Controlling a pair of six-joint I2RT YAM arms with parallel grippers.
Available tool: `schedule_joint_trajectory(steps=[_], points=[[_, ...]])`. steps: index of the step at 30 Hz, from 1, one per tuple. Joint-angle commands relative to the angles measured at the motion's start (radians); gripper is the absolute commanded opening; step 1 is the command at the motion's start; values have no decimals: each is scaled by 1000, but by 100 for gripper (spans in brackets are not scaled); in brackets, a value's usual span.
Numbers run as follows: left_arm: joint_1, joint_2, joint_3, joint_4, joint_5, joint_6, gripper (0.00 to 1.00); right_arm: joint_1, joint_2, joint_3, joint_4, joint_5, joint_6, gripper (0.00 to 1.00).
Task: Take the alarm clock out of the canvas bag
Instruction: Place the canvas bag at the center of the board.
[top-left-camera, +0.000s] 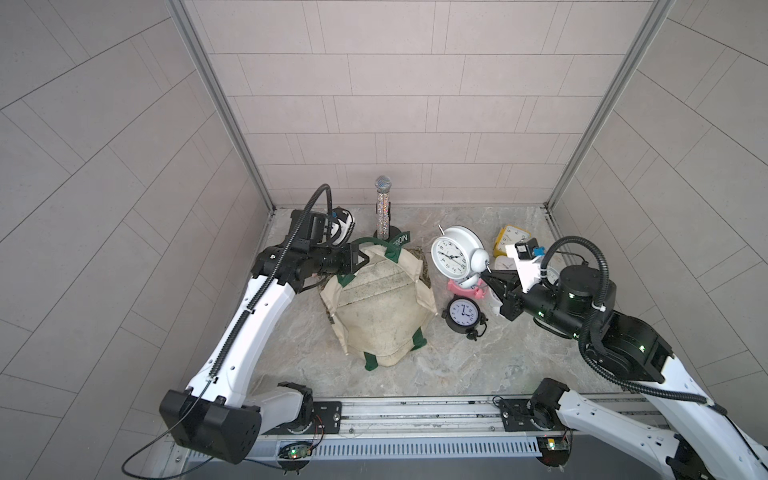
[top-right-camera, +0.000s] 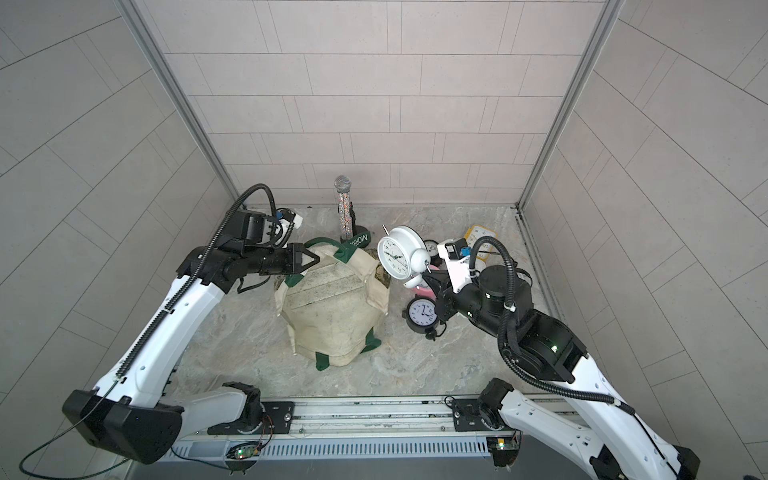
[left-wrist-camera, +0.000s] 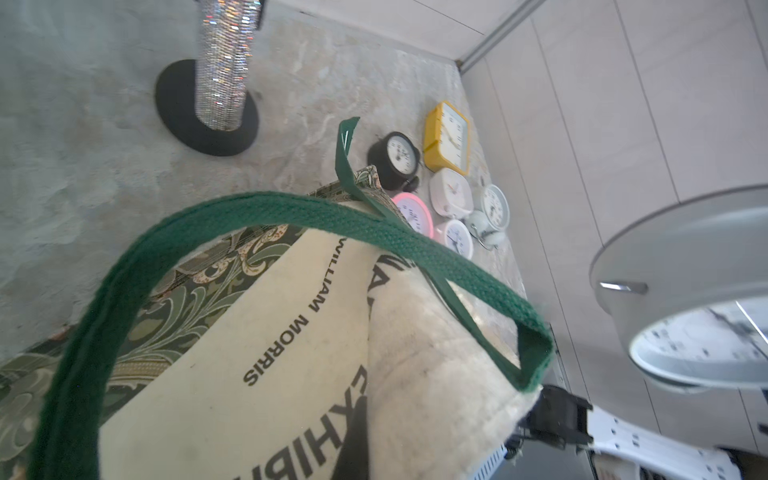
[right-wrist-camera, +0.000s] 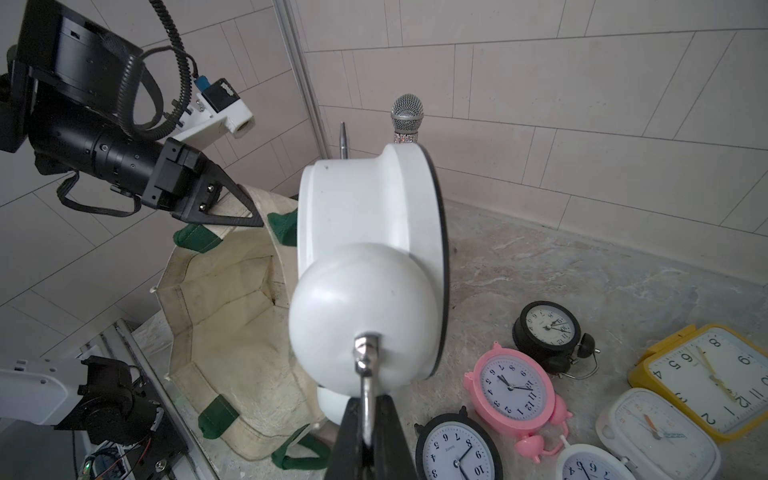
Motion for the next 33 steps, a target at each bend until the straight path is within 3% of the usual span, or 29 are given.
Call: schedule_joint_trajectory(steps=[1, 6, 13, 19, 22, 26, 33], points=[[5, -47, 65, -22, 138, 101, 0, -6, -58, 0, 51, 77, -14, 0], [8, -43, 94, -27, 153, 75, 0, -10, -80, -16, 27, 121, -26, 0], [45, -35, 84, 82, 67, -272, 0, -14, -83, -30, -17, 136, -11, 0], [50, -52, 67, 139, -34, -473, 0, -28, -79, -35, -63, 126, 30, 0], [57, -64, 48, 175, -87, -566, 0, -44, -62, -32, -94, 94, 64, 0], [63, -75, -33, 335, -76, -784, 0, -94, -30, -26, -126, -11, 119, 0], [49, -126, -166, 573, -128, -1130, 0, -261, 14, -48, -125, -216, 176, 0]])
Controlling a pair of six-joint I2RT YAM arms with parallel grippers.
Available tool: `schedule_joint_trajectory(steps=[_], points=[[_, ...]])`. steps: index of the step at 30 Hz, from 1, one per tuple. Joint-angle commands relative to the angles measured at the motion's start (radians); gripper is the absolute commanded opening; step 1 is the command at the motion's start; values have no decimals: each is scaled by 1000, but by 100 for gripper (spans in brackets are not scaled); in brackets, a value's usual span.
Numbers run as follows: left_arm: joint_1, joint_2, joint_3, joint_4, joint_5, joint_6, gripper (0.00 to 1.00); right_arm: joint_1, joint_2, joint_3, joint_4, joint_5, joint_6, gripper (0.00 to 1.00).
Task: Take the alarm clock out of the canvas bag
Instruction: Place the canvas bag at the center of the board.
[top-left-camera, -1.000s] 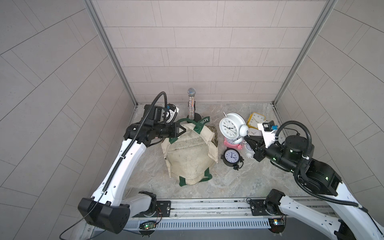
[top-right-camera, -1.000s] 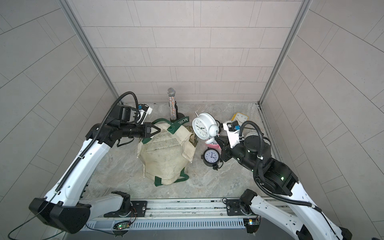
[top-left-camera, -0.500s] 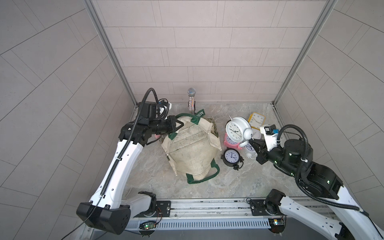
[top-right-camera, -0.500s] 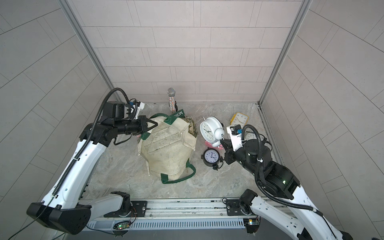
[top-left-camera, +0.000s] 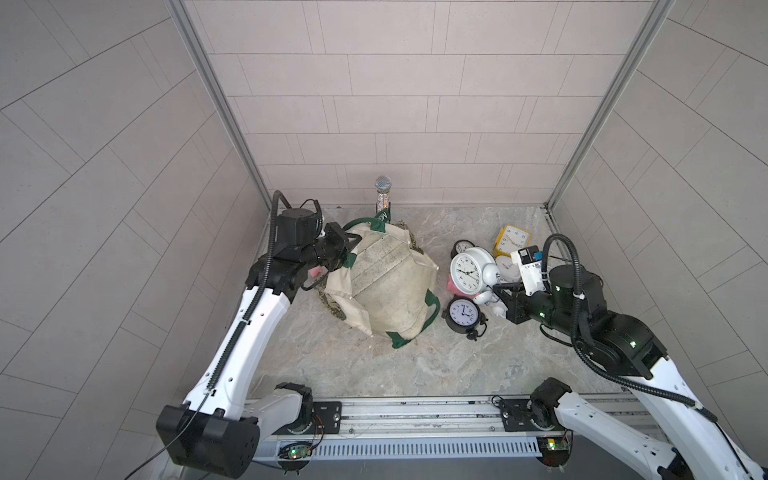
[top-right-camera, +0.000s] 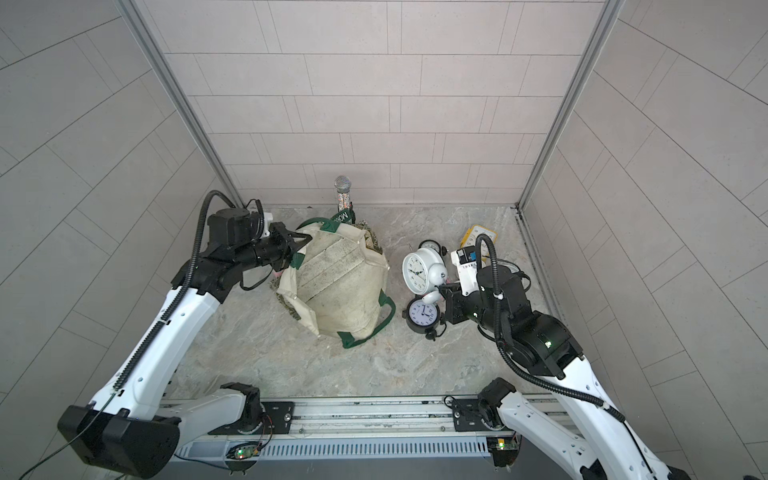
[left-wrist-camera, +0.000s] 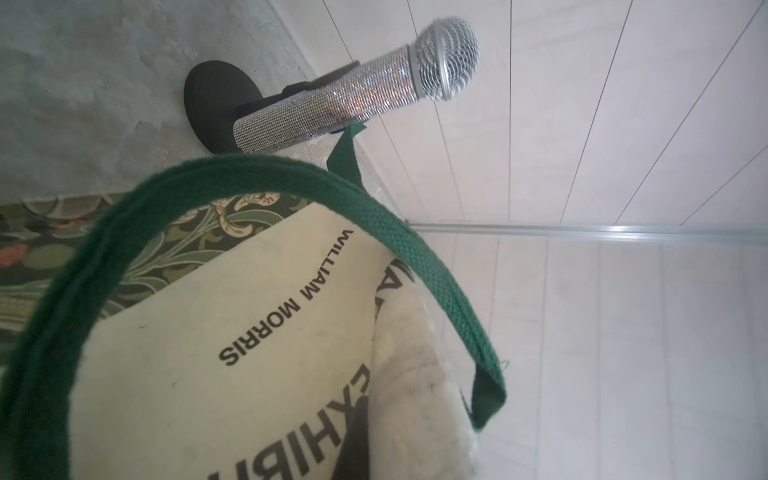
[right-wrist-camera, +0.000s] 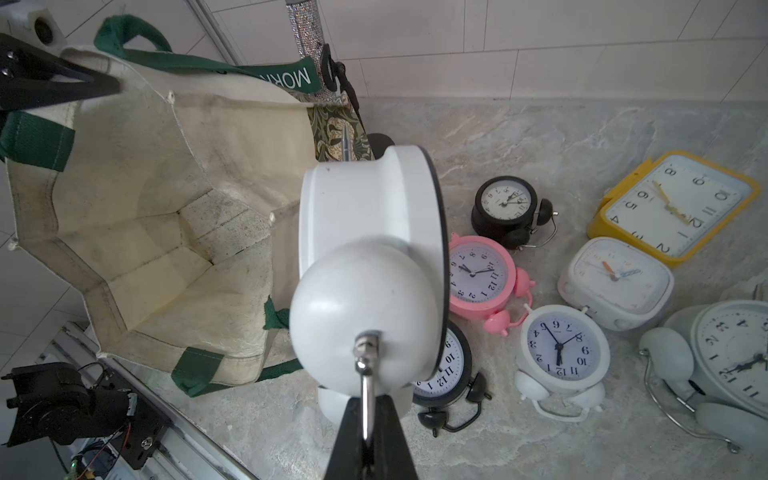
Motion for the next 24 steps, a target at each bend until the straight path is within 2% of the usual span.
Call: schedule_joint_trajectory(steps=[1, 5, 10, 15, 22, 24], points=[[-18, -61, -36, 212, -33, -244, 0, -80, -5, 1, 74, -142, 53, 0], [-46, -60, -78, 270, -55, -338, 0, -169, 11, -1, 83, -238, 57, 0], [-38, -17, -167, 331, -69, -405, 0, -225, 37, 4, 83, -297, 59, 0], [57, 32, -290, 459, -33, -489, 0, -274, 53, -15, 94, -358, 102, 0], [205, 162, -340, 543, 93, -463, 0, -438, 74, -100, 136, -471, 213, 0], [242, 188, -345, 552, 113, -447, 3, -487, 75, -119, 139, -492, 238, 0]])
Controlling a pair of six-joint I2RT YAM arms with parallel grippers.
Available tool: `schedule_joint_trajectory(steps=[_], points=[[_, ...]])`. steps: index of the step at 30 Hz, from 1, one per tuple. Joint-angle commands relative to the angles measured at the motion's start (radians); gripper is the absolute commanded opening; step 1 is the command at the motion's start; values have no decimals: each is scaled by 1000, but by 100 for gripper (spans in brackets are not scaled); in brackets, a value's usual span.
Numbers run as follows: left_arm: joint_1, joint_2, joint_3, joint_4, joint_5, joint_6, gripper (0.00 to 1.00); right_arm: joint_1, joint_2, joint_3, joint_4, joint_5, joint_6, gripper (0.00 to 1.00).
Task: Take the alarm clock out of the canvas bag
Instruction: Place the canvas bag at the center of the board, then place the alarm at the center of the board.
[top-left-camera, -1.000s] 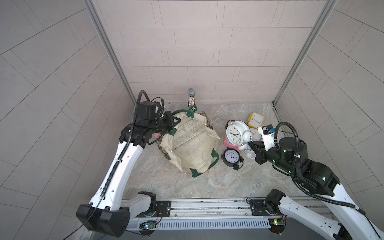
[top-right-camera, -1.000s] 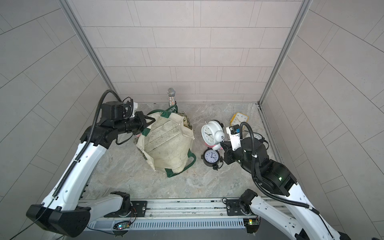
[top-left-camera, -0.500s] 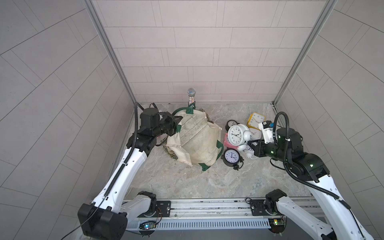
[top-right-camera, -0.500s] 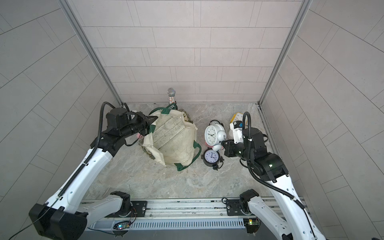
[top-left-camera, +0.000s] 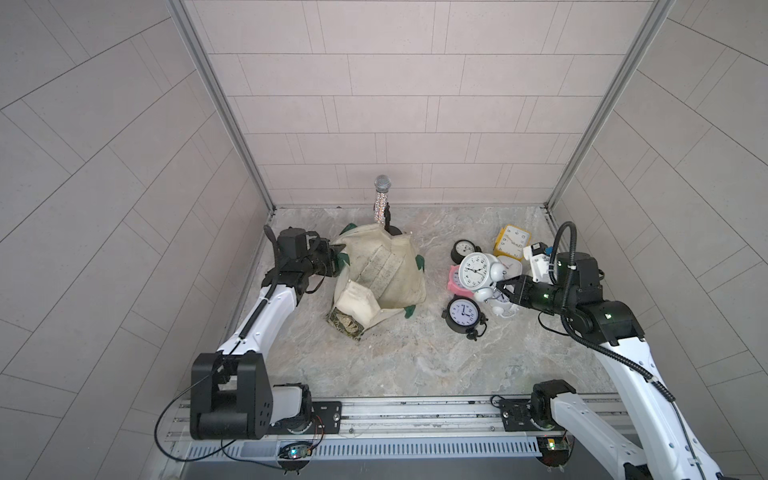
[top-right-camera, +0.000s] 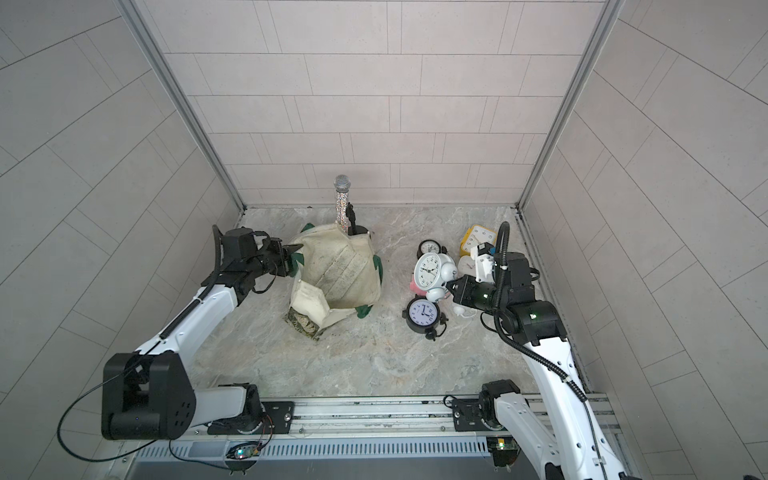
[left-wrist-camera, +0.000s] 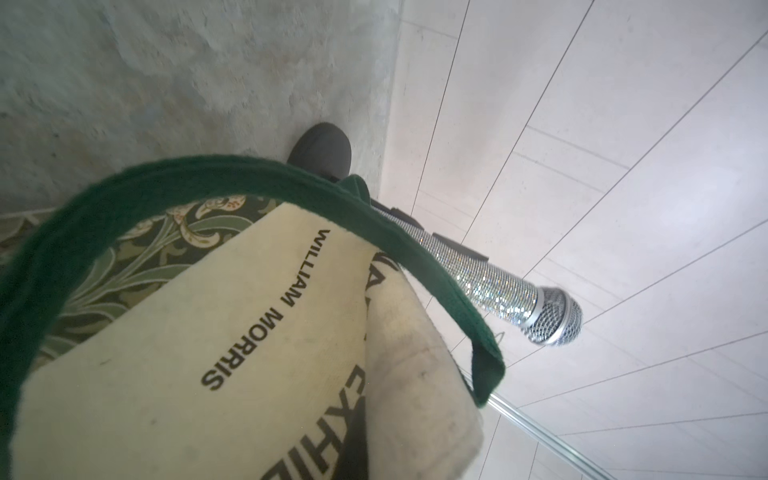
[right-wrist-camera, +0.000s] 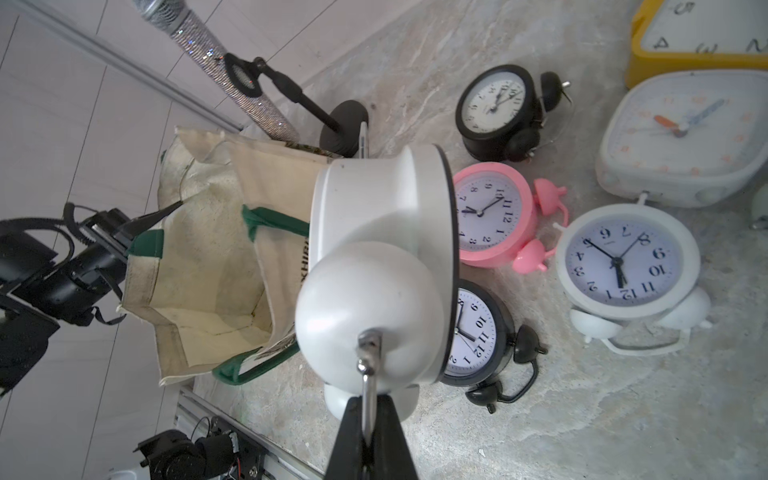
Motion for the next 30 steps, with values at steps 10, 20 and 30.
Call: schedule_joint_trajectory(steps=[10, 20, 30], points=[[124, 58, 56, 2, 108, 186, 46, -169, -59, -126, 86, 9, 175, 0], [194, 55, 232, -363, 66, 650, 79, -190, -69, -231, 152, 51, 287, 0], [199, -21, 284, -542, -162, 868, 80, -229, -167, -314, 123, 80, 481, 0]])
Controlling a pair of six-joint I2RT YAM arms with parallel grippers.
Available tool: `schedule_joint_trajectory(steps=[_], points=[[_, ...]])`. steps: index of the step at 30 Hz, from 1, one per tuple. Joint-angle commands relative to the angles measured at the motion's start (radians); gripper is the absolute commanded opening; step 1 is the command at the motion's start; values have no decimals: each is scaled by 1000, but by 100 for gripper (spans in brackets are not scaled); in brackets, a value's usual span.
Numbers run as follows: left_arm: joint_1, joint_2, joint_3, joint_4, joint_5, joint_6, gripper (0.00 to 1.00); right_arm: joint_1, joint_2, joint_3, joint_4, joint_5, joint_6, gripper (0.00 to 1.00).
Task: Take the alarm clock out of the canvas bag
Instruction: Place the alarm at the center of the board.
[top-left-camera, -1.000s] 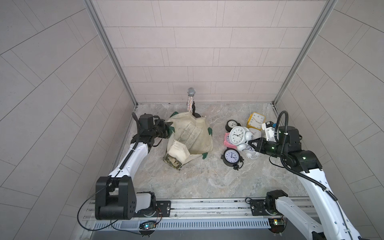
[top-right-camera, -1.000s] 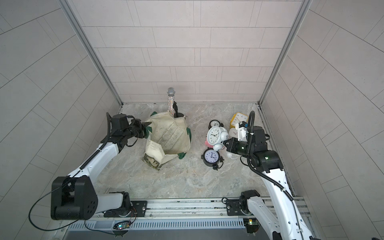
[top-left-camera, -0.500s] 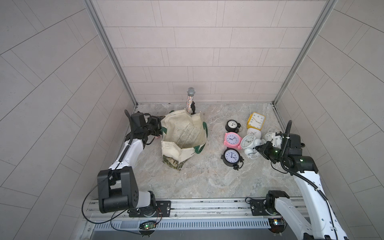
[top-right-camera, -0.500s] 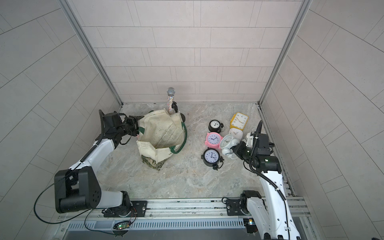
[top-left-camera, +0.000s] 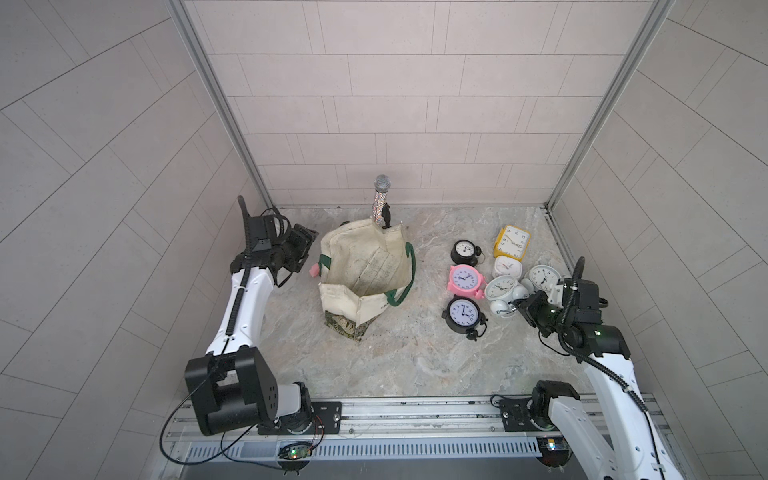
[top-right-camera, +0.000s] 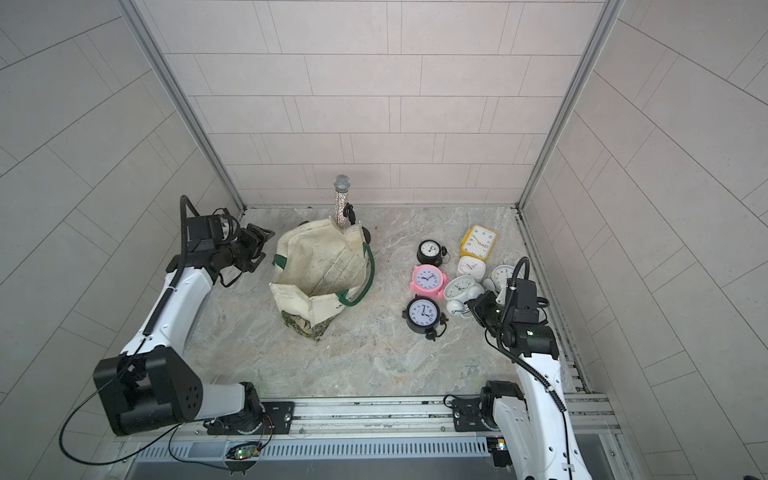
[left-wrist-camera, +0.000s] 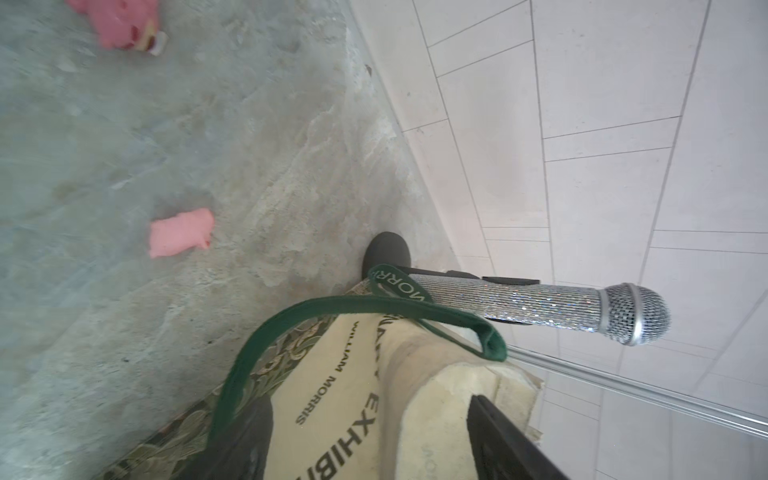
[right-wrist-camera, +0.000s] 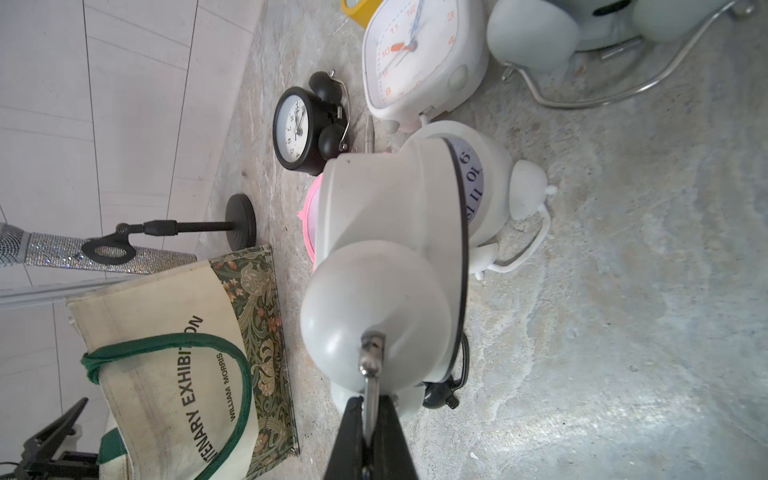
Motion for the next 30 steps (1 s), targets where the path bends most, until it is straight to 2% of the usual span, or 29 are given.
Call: schedule_joint_trajectory(steps=[1, 4, 7, 15, 30], points=[[5, -51, 12, -72, -87, 91, 80, -9, -35, -2, 19, 3, 139, 0], [5, -76, 11, -76, -111, 99, 80, -9, -29, 17, -6, -50, 224, 0], [5, -93, 8, -71, -122, 100, 80, -9, -27, 65, -46, -68, 216, 0], [9, -105, -7, -64, -116, 99, 80, -9, -47, 145, -254, 34, 194, 0], [9, -124, -20, -56, -127, 89, 80, -9, -111, -20, -176, -2, 225, 0]])
